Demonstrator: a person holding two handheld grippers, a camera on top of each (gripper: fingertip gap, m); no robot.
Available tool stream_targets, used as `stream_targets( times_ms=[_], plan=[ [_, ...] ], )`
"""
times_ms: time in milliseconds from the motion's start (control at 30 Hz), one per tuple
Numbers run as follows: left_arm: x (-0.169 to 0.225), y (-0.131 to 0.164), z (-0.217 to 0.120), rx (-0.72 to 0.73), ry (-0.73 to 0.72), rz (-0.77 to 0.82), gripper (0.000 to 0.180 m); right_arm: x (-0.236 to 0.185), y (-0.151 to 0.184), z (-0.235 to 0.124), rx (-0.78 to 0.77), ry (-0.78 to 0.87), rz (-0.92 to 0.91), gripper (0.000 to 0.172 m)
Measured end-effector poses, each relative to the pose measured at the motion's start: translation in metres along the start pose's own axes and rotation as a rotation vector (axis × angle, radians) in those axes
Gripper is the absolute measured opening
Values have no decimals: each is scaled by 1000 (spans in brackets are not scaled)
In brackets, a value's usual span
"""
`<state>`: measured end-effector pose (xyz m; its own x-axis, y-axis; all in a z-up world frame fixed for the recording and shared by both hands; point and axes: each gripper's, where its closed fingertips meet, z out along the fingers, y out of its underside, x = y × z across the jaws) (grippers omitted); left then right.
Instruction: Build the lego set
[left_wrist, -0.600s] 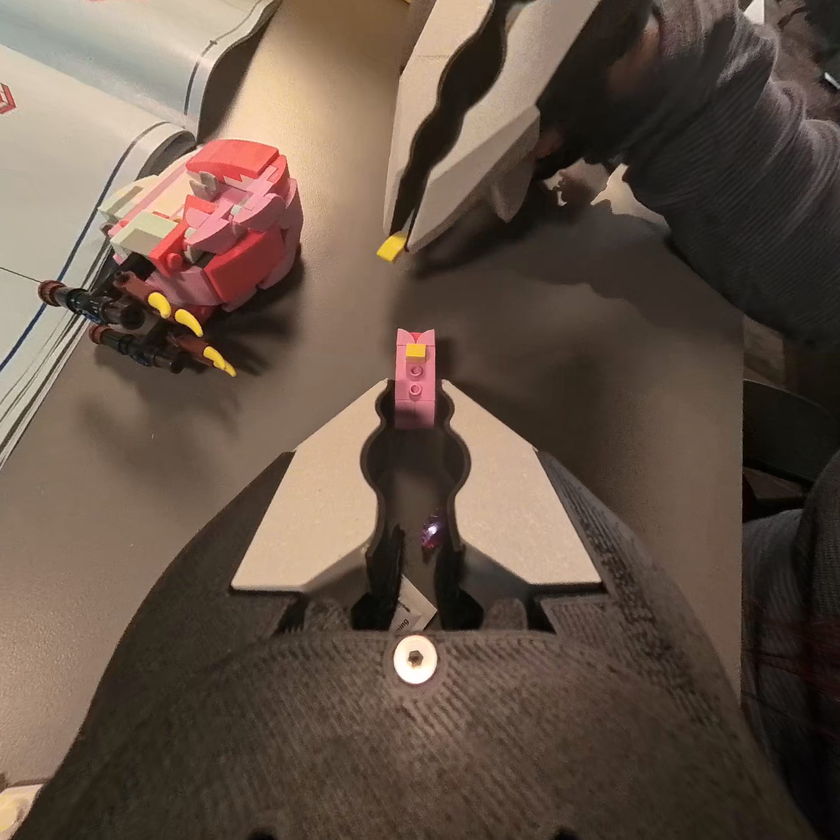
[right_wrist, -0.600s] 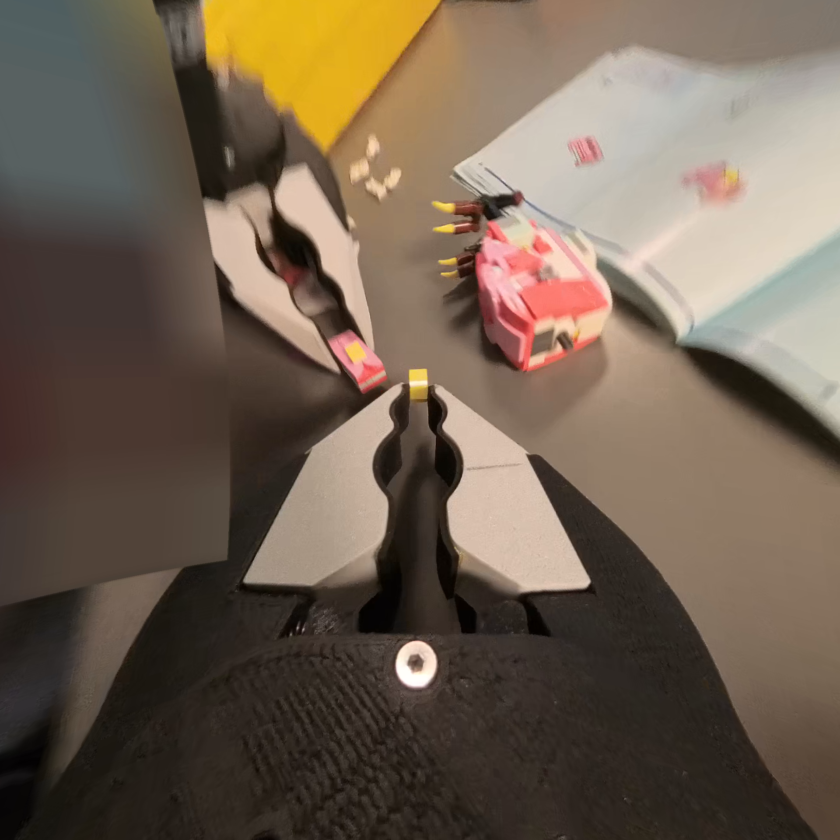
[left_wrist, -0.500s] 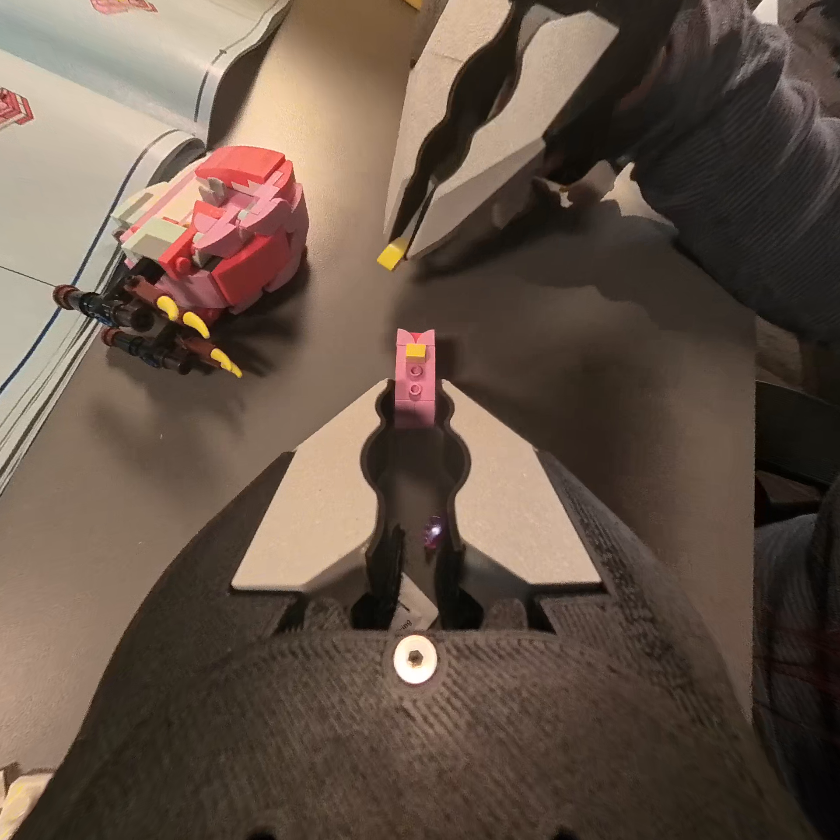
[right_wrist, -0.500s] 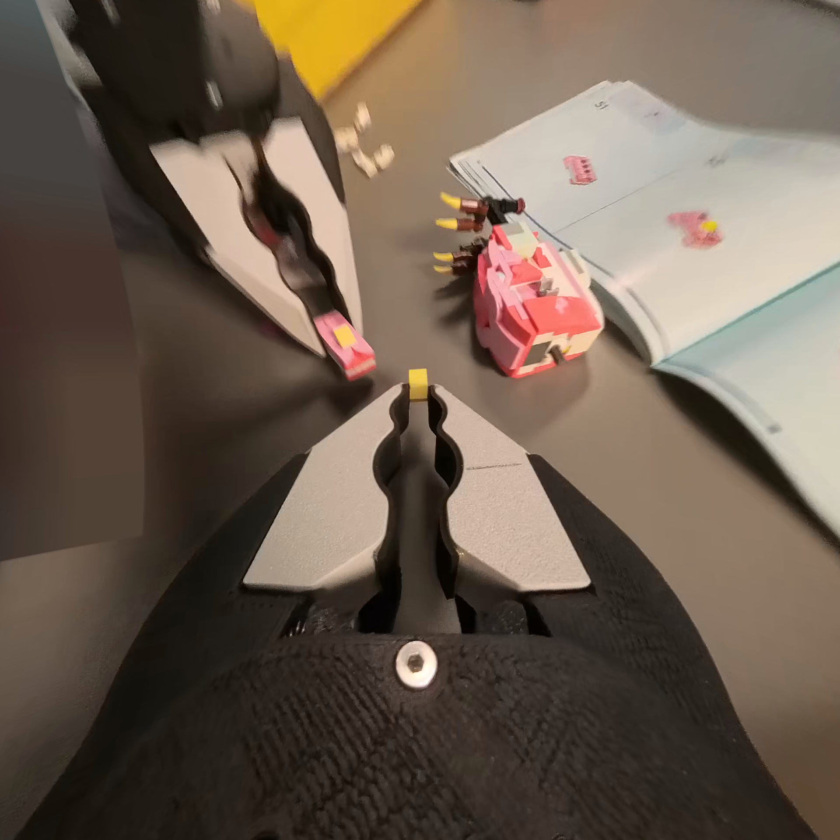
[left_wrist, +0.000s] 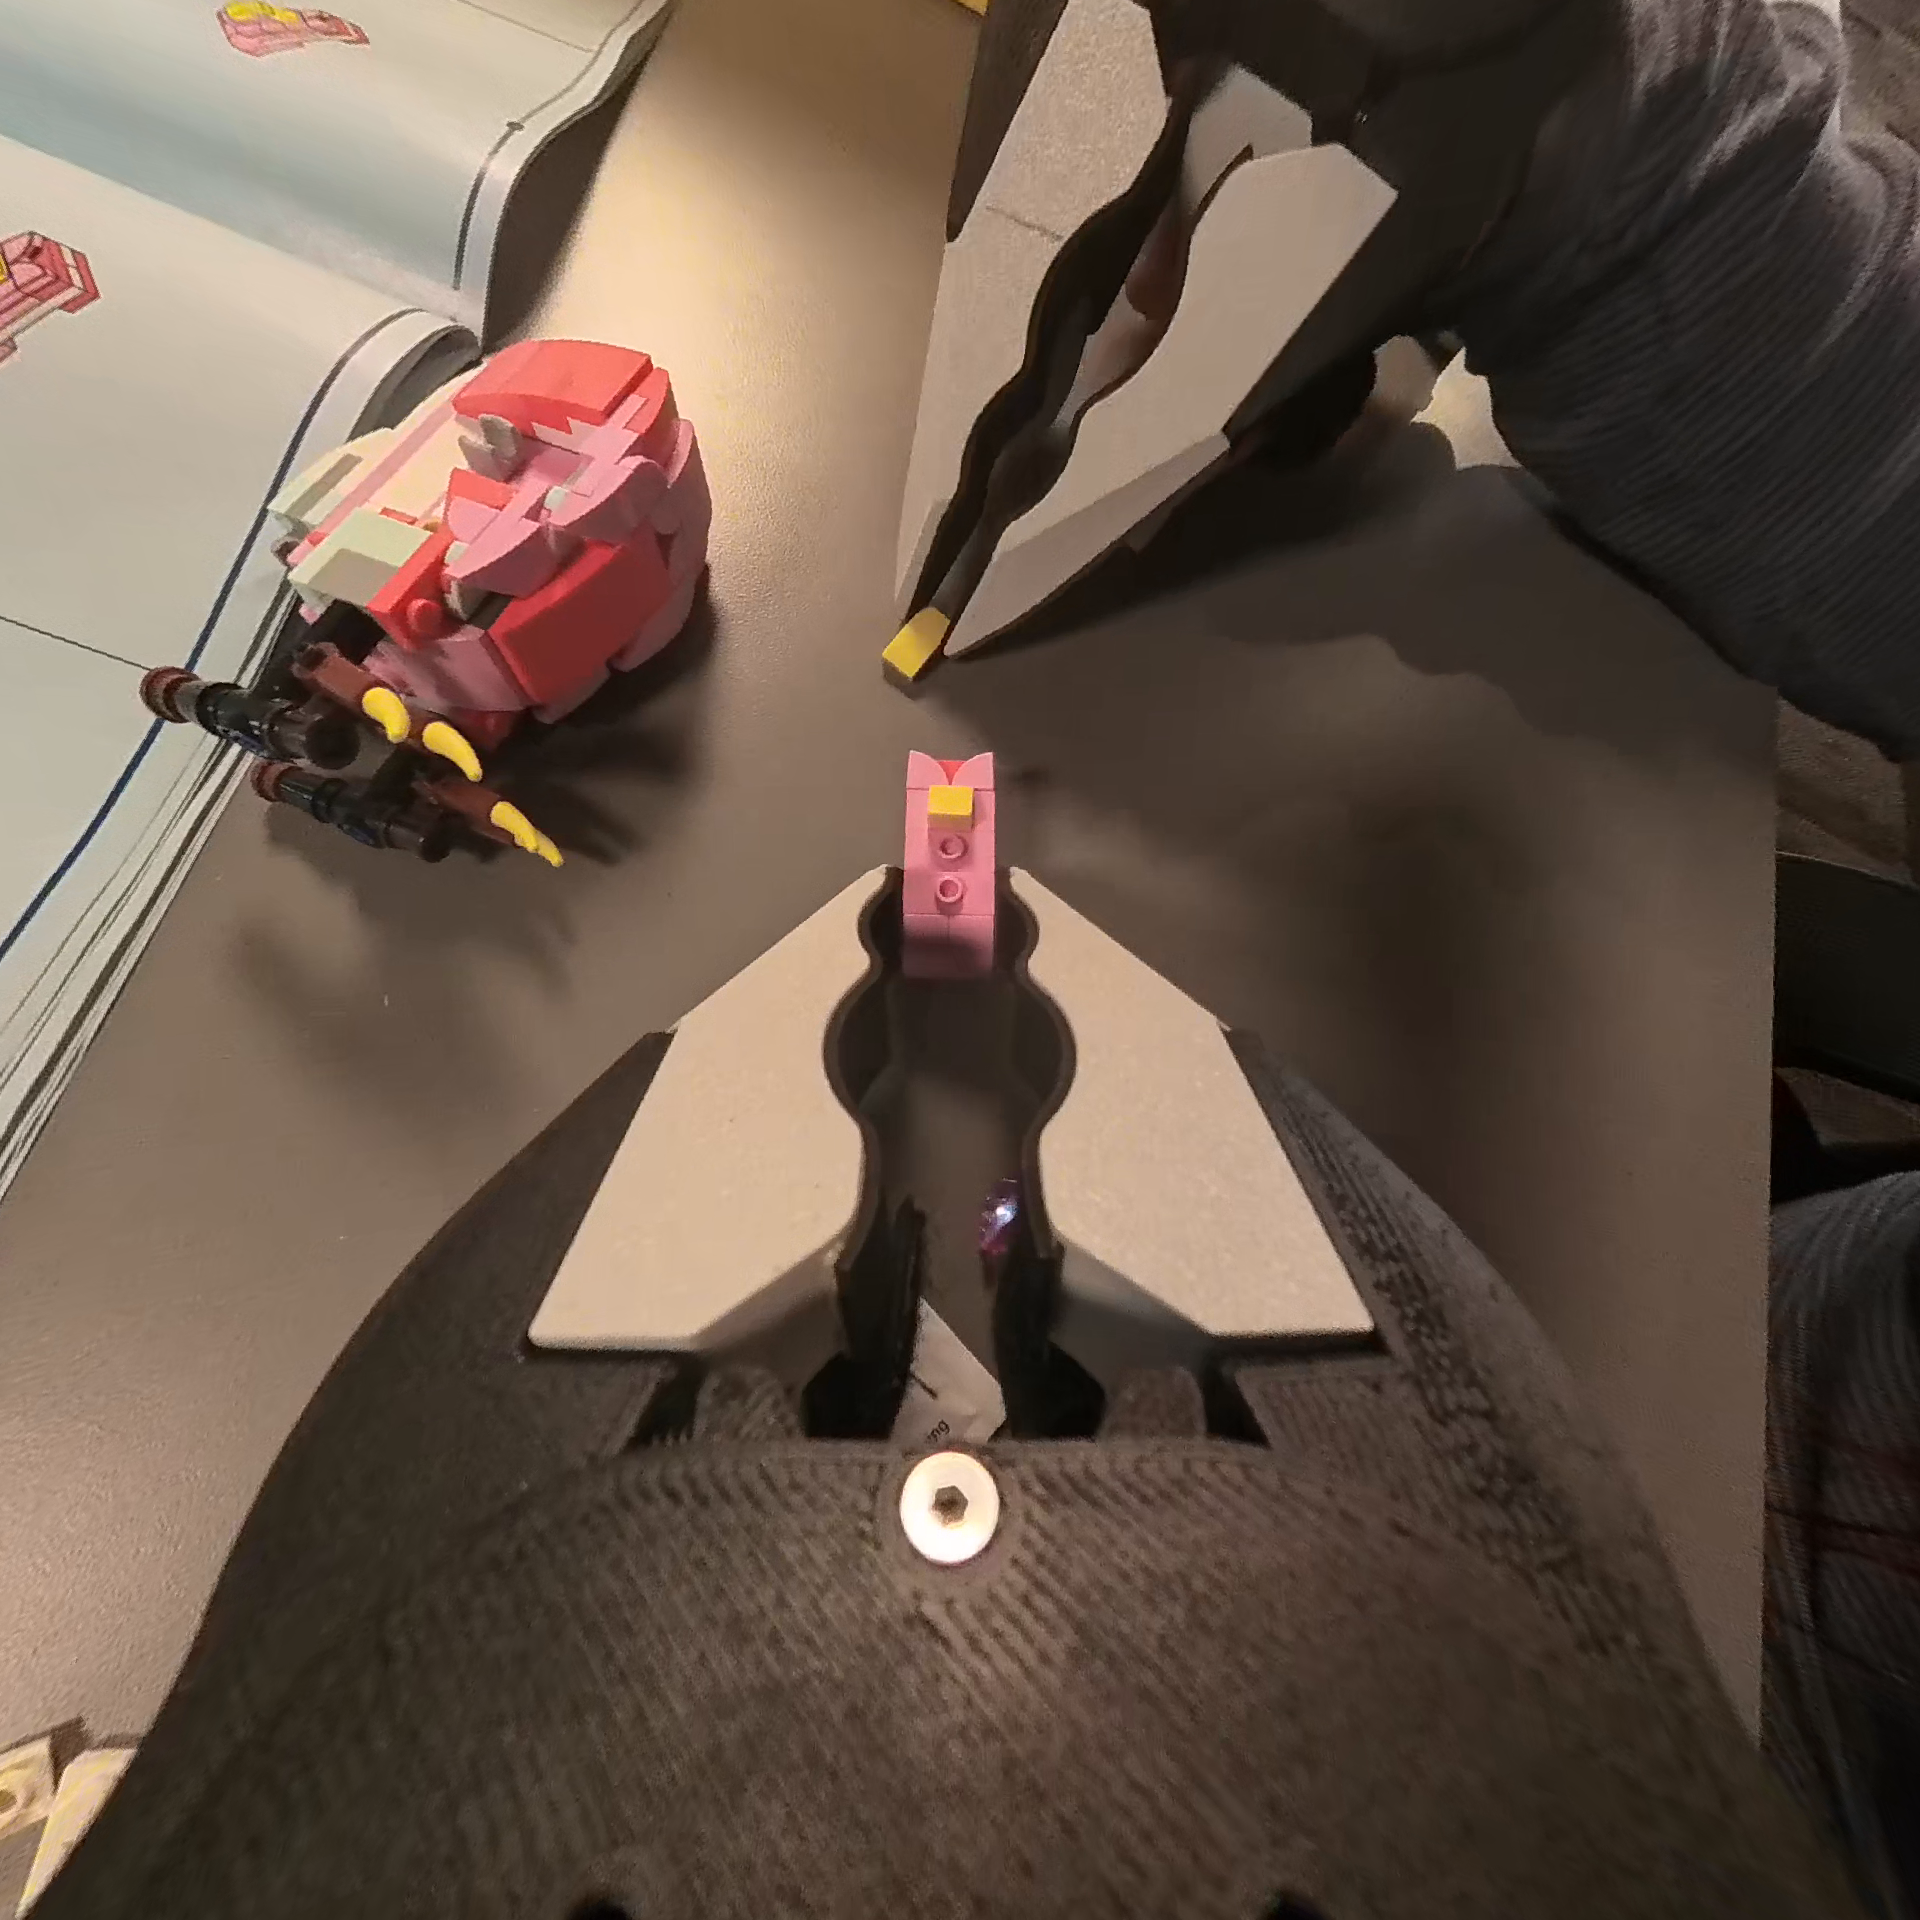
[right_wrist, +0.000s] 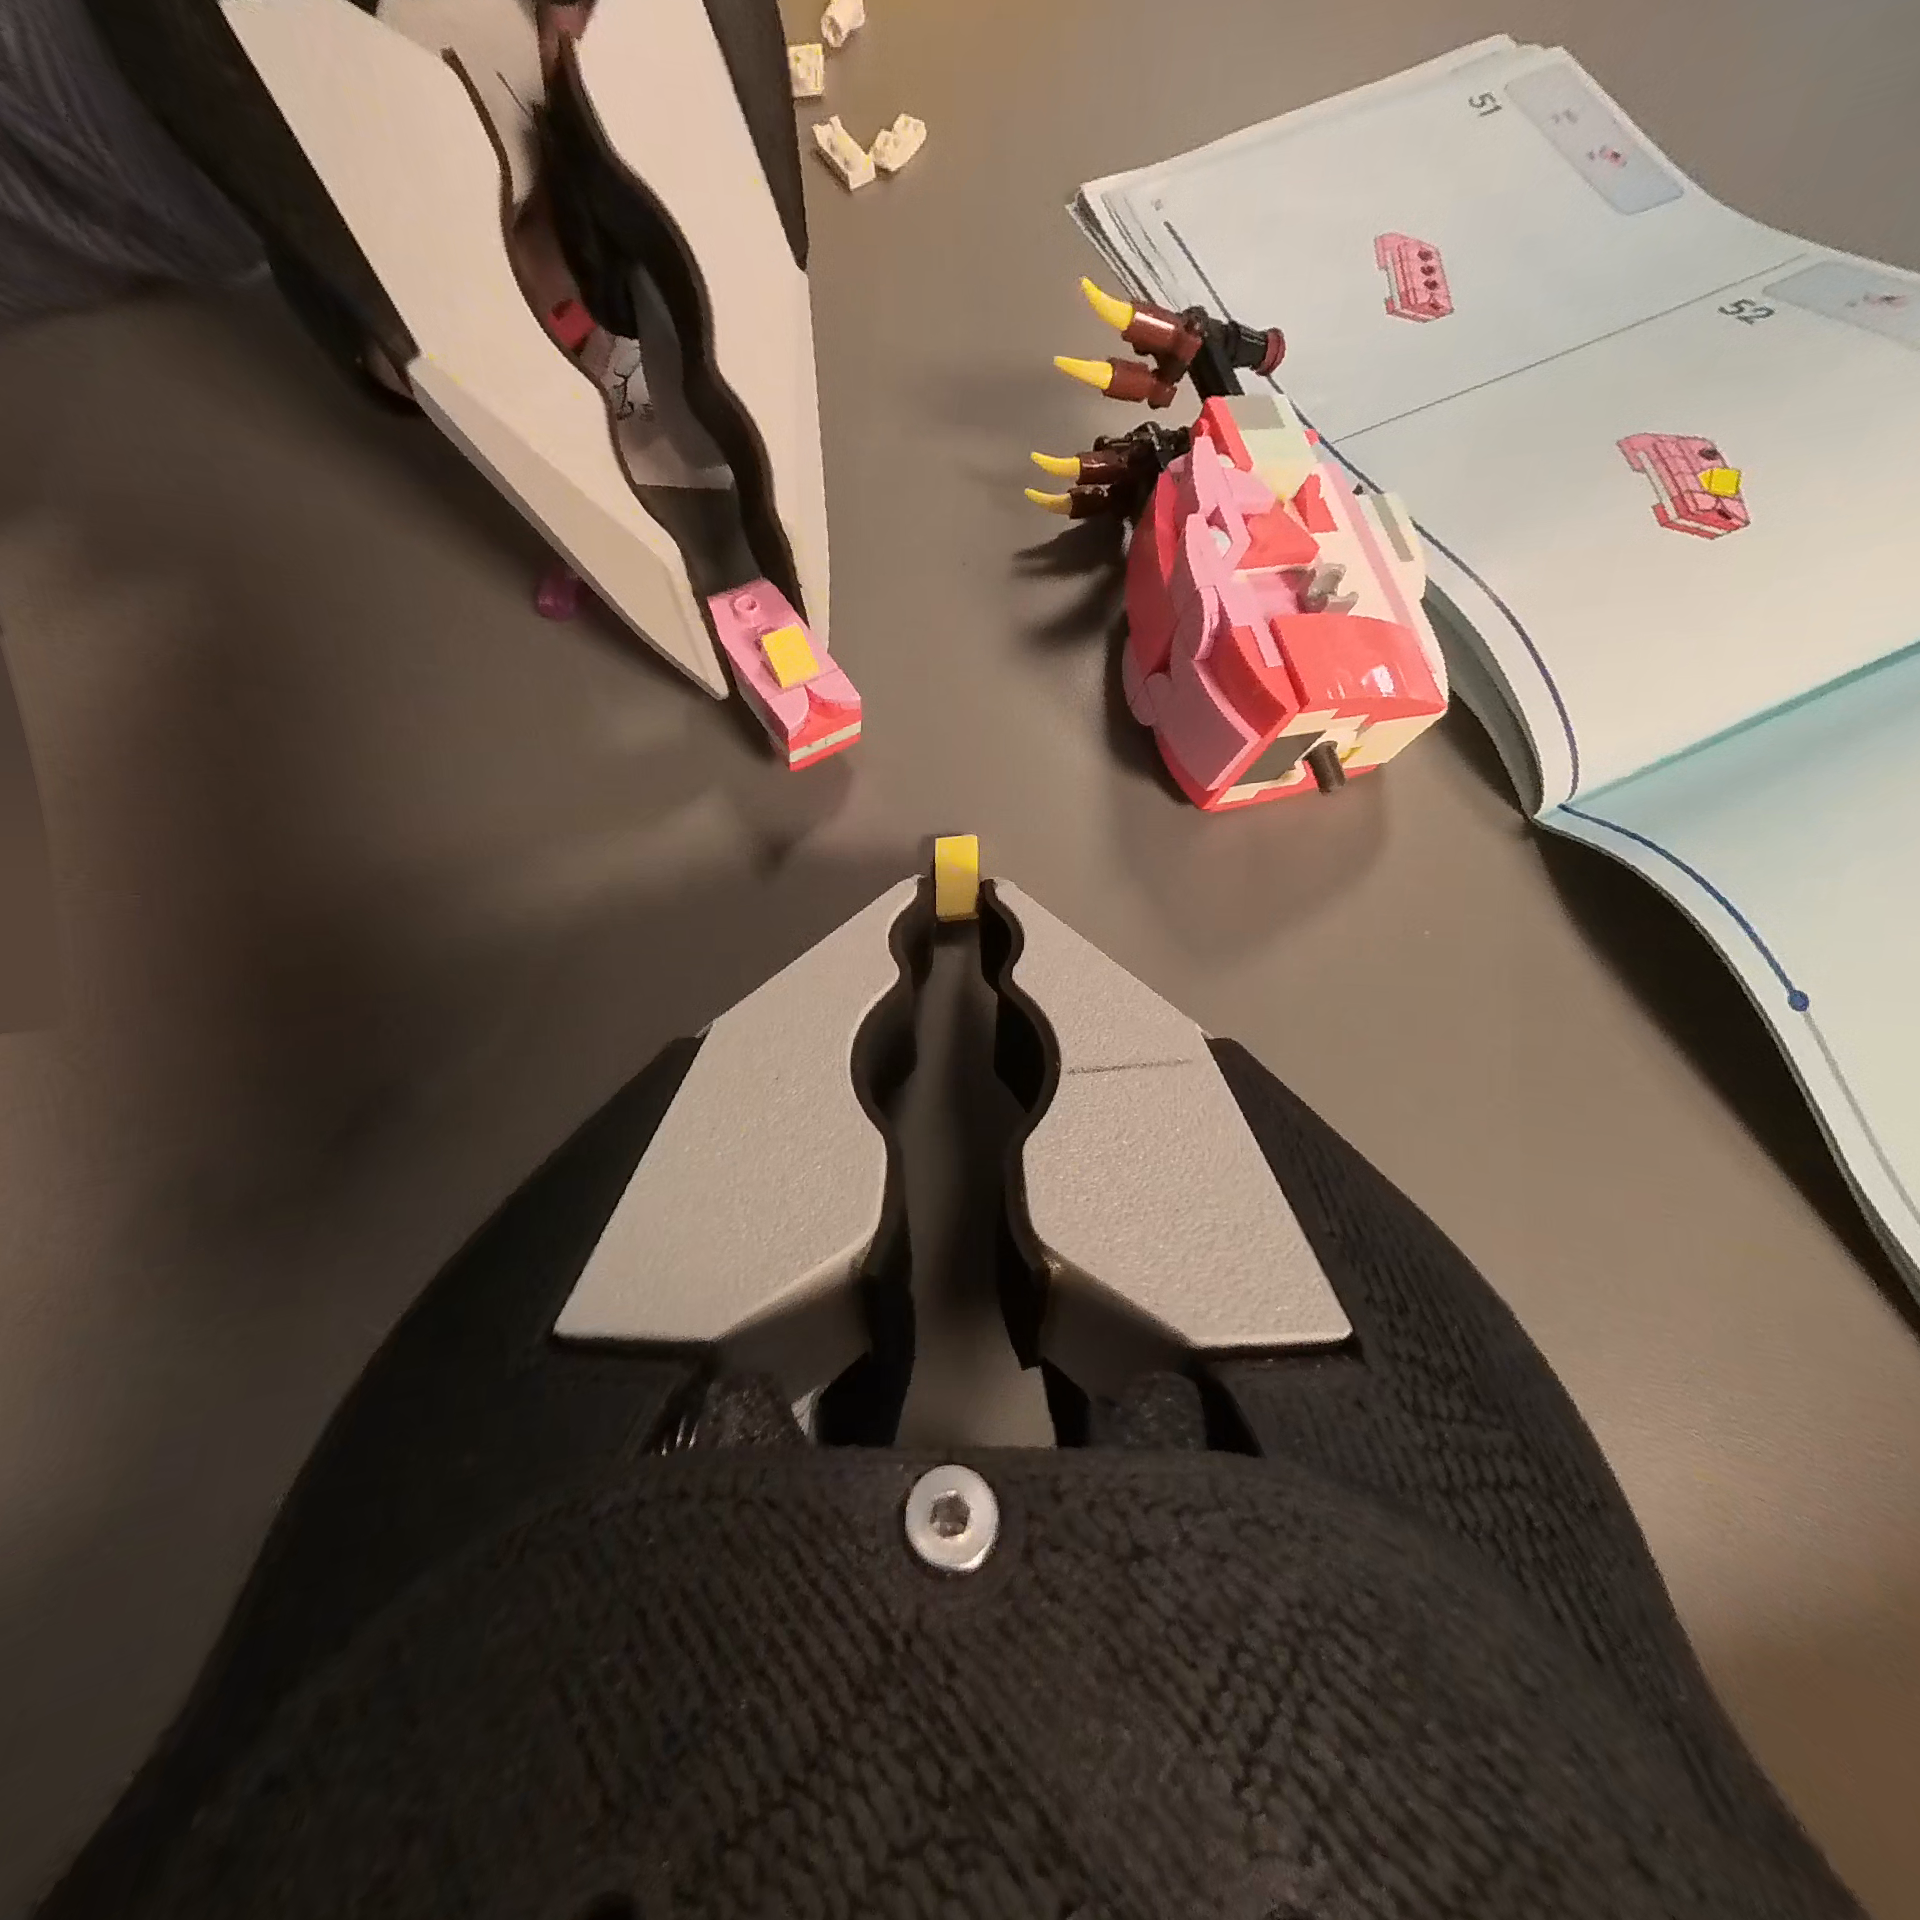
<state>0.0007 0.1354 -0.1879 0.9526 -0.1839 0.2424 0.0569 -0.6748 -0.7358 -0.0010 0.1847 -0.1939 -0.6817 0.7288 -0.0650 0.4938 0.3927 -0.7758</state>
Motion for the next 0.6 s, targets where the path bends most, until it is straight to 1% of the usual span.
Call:
stream_targets(
  times_ms=[167,300,400,467,500,533,600],
  plan=[
    [0,1,1,-4,1,2,16,-2,0,-1,-1,-6,-13,18],
    [0,0,0,-1,2,-1,16,-4,2,-3,-8,-24,-5,18],
    [-1,1,0,-4,-2,1,16,-17,2,-3,-11,-99,9,18],
    [-1,1,0,-9,-4,4,16,-31,-1,-1,-4,-172,-7,17],
    [-2,2,0,-15,-5,9,16,-34,-4,-1,9,-183,-20,17],
    [-1,3,0,-22,-3,15,16,-32,-8,-2,30,-170,-34,17],
    [0,5,0,-34,5,29,16,-24,-15,-2,77,-108,-75,26]
  ],
)
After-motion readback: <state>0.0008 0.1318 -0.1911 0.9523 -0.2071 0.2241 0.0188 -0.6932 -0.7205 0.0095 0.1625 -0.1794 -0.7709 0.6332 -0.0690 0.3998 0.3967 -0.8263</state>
